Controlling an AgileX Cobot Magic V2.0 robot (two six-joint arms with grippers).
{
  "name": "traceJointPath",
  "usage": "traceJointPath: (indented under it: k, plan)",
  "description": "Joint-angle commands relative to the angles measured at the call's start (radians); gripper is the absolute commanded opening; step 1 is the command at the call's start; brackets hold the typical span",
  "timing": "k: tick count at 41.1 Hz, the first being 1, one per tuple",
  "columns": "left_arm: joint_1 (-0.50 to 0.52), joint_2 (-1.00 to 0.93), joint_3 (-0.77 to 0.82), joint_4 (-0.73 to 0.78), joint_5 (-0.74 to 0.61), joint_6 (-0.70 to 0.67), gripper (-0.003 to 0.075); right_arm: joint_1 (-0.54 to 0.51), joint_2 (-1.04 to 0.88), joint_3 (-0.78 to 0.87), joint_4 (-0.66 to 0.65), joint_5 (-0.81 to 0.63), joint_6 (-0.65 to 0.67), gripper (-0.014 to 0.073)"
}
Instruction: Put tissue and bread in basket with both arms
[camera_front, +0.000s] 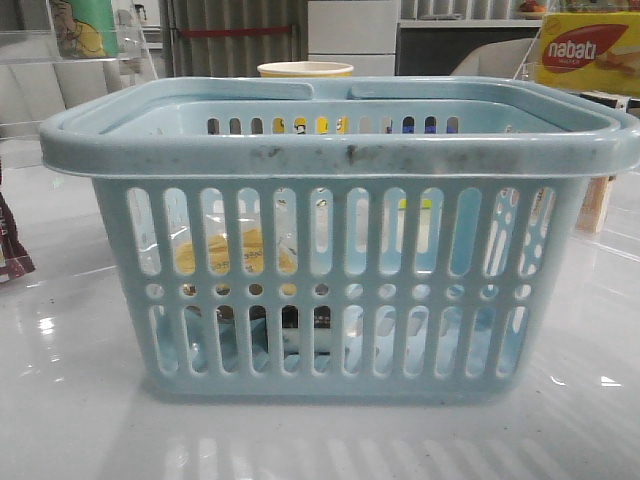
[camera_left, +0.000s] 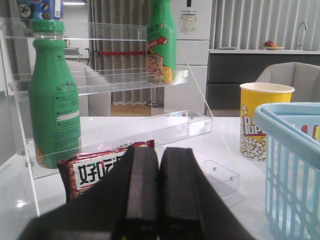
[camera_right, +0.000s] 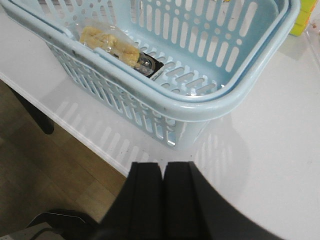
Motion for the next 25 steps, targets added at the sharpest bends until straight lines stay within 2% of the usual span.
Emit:
traceJointPath:
  k: [1,25]
  plan:
    - [-0.008,-0.019,0.007,-0.008,-0.090,-0.008,0.0093,-0.002,0.001,-0.027,0.002,-0.071,-0.003,0.0038]
    - [-0.008,-0.019,0.007,-0.008,-0.090,-0.008,0.0093,-0.005,-0.015,-0.011,0.000,-0.093,-0.003,0.0038]
